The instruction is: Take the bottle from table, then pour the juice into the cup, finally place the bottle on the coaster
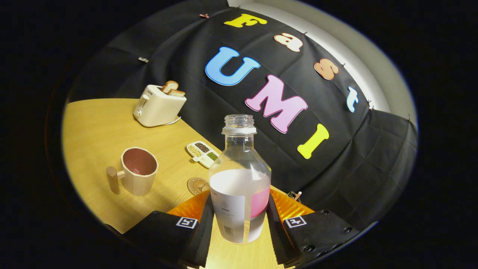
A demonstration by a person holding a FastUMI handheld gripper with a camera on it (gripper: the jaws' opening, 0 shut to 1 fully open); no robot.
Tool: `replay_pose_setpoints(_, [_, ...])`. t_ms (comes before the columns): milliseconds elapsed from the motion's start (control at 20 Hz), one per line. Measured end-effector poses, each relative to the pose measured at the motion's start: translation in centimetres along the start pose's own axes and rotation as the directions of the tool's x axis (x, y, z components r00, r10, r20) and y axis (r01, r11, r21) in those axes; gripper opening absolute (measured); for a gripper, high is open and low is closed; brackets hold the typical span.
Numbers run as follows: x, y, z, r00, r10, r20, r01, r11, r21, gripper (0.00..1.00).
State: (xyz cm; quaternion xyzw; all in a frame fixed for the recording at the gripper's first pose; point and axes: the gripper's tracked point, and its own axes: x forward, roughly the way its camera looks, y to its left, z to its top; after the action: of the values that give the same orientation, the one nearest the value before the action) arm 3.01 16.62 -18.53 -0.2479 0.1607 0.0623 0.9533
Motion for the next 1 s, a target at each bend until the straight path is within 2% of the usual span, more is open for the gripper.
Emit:
replay_pose_setpoints(250, [0.6,2.8,0.6,0.999,0.034,-0.003,-0.034,0.986,-0.163,0.7])
replay_pose_setpoints(450, [0.9,4.3,1.0,0.999,0.036,0.007,-0.032,0.944,-0.327,0.7])
replay_pose_setpoints(700, [2.0,5.6,0.2,0.999,0.038,-0.017,-0.042,0.906,-0.422,0.7])
replay_pose_setpoints(1000, [2.4,6.4,-0.7,1.0,0.027,-0.014,-0.031,0.827,-0.561,0.69])
